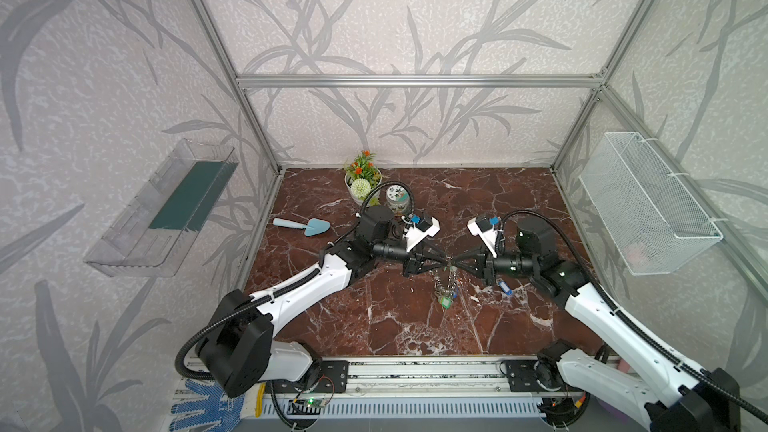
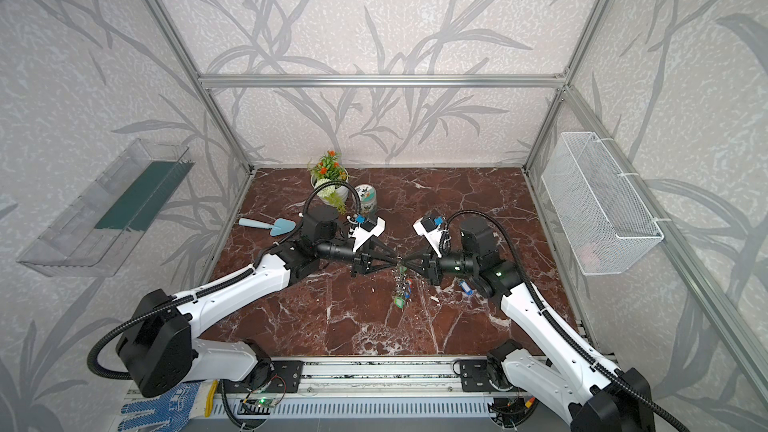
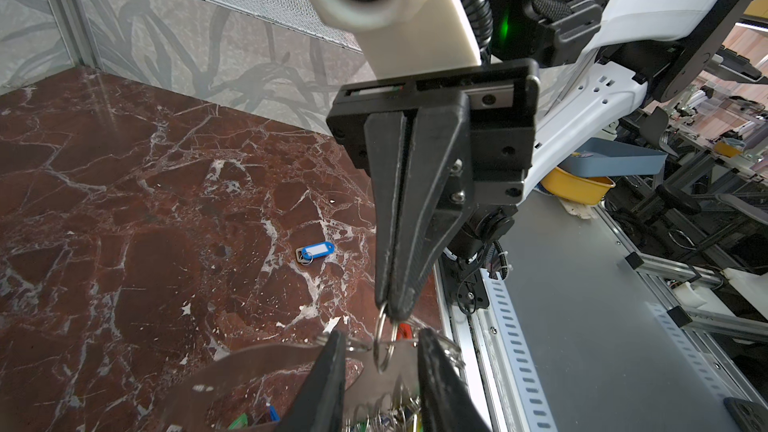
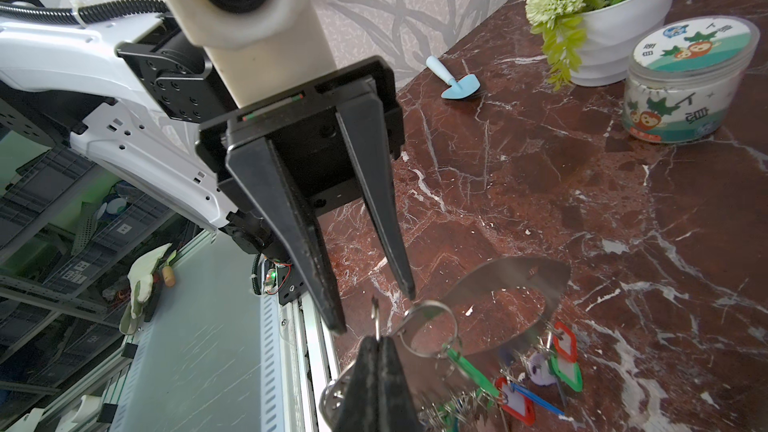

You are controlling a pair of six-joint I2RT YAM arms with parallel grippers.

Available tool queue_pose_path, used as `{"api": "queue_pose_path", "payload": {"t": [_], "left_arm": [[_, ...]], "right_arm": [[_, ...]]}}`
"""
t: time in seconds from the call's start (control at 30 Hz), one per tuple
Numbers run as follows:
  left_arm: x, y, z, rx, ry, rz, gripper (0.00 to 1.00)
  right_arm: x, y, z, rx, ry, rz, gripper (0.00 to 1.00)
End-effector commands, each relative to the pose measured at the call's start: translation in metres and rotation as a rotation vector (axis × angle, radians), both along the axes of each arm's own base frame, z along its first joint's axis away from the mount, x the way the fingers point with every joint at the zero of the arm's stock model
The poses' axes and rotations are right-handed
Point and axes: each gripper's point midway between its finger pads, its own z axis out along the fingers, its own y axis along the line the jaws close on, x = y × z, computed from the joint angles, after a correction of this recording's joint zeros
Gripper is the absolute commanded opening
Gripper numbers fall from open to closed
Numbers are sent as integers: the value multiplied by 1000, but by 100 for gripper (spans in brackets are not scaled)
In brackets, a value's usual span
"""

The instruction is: Put the keys on the keyring

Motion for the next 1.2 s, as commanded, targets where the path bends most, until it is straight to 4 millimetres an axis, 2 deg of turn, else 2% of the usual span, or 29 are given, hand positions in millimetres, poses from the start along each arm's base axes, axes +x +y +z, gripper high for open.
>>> {"api": "queue_pose_path", "payload": {"t": [0.0,0.77,0.83,1.07,1.17], "left_arm": [[-2,-5,9,-13,-22,-35,29],[-6,-9,8,-10,-10,-56,4],[-7,-9,7,-7,-6,-56,0],[-9,-8,6,-12,-10,-52,0],[2,-11,10,-35,1,20,0]], "right_arm": [[-2,5,30,57,-90,40,0],[-2,6,26,49,-83,42,0],[-2,6,26,48,-83,40,0],[0,5,25,44,-84,27,0],[3,2,26,32,-96,-4,0]]}}
